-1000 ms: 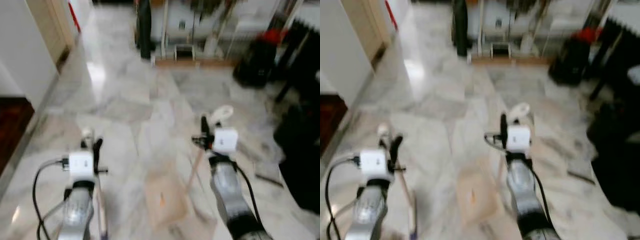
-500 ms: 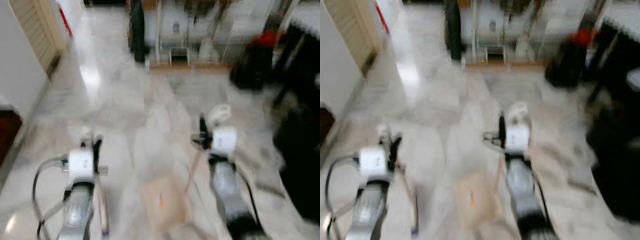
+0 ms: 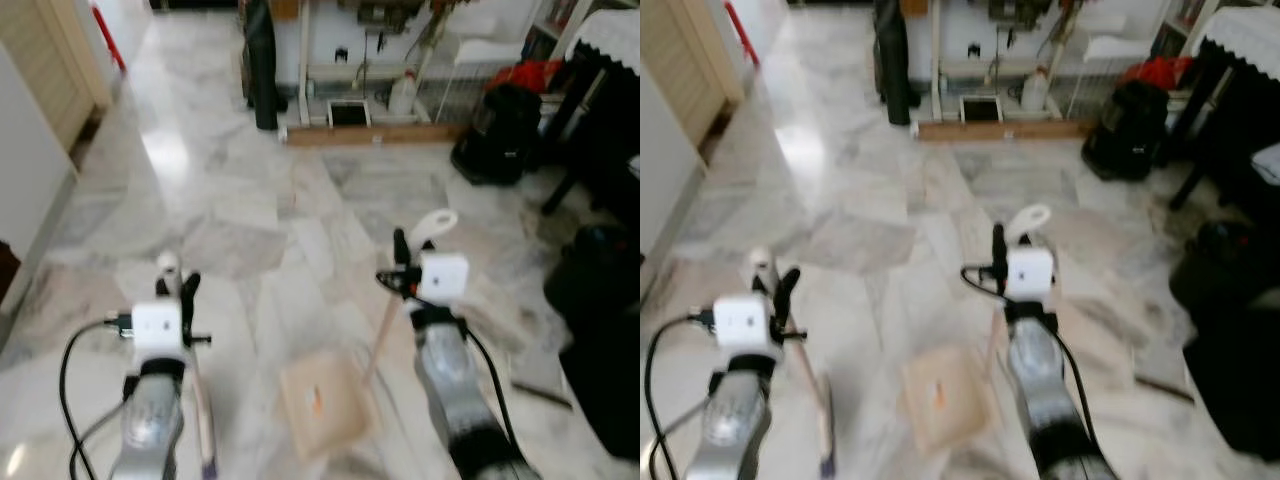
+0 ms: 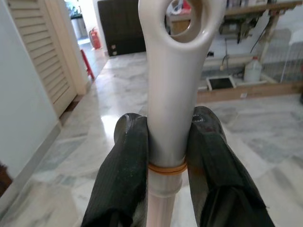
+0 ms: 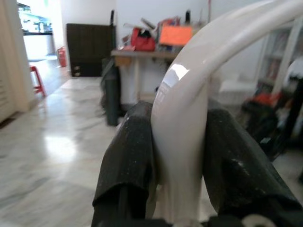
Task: Sweep floor
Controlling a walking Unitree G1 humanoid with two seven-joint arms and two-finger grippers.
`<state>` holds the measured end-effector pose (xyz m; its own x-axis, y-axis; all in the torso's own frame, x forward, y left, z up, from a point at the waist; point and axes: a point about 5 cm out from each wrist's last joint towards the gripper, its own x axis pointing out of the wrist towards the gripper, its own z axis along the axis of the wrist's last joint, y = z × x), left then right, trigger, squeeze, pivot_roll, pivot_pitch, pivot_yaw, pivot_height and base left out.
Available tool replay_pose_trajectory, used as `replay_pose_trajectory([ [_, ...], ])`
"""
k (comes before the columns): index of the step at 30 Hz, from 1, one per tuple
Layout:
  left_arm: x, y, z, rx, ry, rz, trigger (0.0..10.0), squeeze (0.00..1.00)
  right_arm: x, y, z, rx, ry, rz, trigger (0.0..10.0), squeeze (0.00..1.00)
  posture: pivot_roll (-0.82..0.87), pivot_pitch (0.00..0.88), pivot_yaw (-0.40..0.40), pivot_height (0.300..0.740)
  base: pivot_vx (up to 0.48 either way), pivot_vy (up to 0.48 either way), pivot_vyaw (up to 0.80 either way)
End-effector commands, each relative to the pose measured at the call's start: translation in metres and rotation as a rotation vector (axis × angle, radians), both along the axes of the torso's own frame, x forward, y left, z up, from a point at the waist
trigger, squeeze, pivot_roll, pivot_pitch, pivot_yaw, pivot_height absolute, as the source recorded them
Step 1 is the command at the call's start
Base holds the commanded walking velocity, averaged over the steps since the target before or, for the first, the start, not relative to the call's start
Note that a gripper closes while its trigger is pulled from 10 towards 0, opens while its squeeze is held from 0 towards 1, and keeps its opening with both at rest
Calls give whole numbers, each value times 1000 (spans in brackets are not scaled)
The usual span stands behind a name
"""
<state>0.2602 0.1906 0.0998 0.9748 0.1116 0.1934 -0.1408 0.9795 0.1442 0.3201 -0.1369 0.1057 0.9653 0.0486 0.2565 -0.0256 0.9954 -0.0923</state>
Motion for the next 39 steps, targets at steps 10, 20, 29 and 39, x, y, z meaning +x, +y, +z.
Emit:
replay_pose_trajectory([
  [10,1,2,8,16,-35,-4,10000,0,2,4,11,0,-54,13,10000,0,14,72,-39,740,362,0,0],
  [20,2,2,8,15,-36,-6,10000,0,2,4,11,0,-56,14,10000,0,14,72,-37,740,360,0,0],
  [29,2,2,9,16,-37,-4,10000,0,3,4,11,1,-54,16,10000,0,14,80,-36,740,360,0,0],
  [39,4,2,10,16,-38,-5,10000,0,3,5,11,1,-53,16,10000,0,14,78,-34,740,361,0,0],
])
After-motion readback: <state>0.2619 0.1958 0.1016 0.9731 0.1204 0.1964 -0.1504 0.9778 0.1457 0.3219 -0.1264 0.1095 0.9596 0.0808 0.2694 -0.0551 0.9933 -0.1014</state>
